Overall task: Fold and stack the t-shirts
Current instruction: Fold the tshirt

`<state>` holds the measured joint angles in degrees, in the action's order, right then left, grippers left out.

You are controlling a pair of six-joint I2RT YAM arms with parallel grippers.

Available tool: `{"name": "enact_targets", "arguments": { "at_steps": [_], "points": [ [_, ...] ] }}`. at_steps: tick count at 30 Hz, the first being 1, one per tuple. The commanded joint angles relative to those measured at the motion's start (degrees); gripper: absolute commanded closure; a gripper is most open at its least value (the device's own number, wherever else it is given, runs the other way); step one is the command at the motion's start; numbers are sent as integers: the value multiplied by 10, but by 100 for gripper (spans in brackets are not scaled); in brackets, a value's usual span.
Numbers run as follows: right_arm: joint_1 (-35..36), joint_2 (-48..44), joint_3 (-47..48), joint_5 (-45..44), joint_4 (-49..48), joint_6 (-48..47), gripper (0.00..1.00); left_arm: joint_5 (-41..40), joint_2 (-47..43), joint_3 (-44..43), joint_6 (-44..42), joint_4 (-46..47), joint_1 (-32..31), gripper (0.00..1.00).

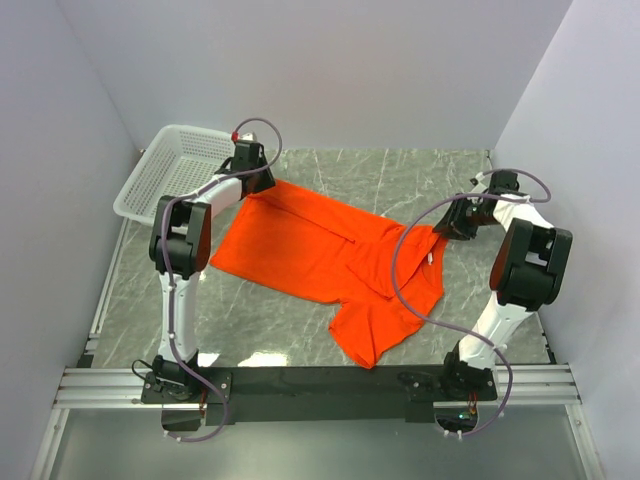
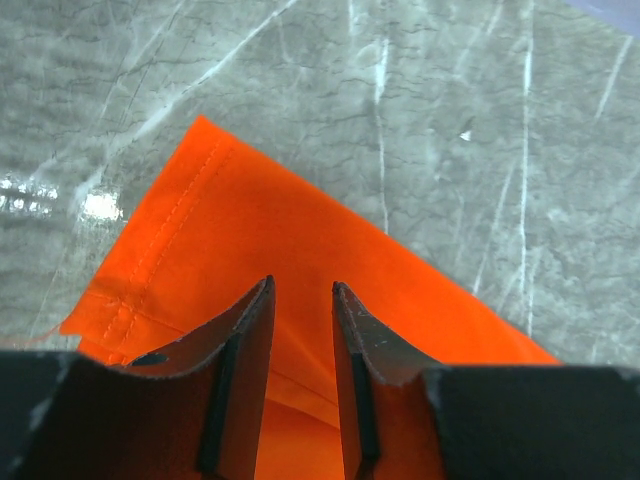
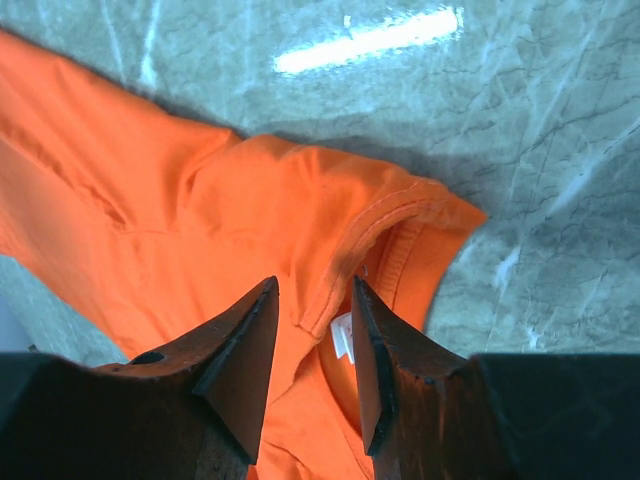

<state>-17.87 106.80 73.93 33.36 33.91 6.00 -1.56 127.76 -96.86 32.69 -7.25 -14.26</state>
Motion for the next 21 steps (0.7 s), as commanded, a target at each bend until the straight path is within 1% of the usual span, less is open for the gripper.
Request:
{"name": "enact_targets", "arguments": {
  "at_steps": [1,9,12,14,15,16,18,19,21],
  "points": [
    [-1,17,20,-11,-8,18,58,3,6,-34,16,3,4,65],
    [9,34,24,-14,-18,38,59,-7,37,-65,25,-19,4,64],
    [12,41,27,-9,-21,45,62,-8,45,-67,27,-23,4,64],
    [13,42,26,-5,-22,50,67,-9,48,-65,31,-25,5,64],
    [13,40,24,-2,-21,51,71,-10,49,-65,32,-28,5,64],
    [13,38,22,0,-20,49,80,-10,49,-64,33,-29,5,64],
    [13,23,11,0,-14,44,89,-12,50,-66,37,-31,6,64],
    [10,8,6,0,-13,42,99,-12,50,-66,38,-34,7,64],
    [6,-8,-11,-1,-9,39,100,-15,50,-66,41,-37,9,64]
  ]
}}
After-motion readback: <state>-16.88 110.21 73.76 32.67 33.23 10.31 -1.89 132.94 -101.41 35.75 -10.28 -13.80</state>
